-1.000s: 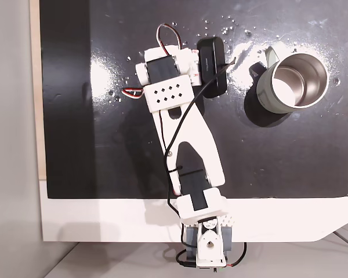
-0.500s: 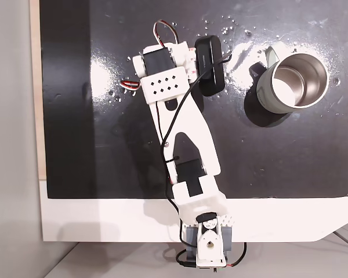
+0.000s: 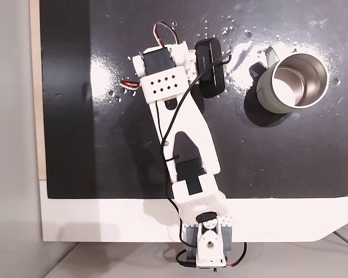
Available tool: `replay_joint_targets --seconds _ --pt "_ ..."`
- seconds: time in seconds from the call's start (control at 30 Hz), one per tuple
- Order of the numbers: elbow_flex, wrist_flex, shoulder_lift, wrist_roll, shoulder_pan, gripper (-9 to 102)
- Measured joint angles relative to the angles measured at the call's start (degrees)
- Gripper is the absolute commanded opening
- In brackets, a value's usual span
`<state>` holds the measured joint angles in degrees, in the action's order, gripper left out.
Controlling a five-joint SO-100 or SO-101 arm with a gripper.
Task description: Grasp a cube and put it in the cup.
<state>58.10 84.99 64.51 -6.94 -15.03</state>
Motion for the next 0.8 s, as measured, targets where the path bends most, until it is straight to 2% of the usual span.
replay_joint_targets --seconds 0.8 --pt "-4.4 -0.6 -10.5 0.1 0.1 25"
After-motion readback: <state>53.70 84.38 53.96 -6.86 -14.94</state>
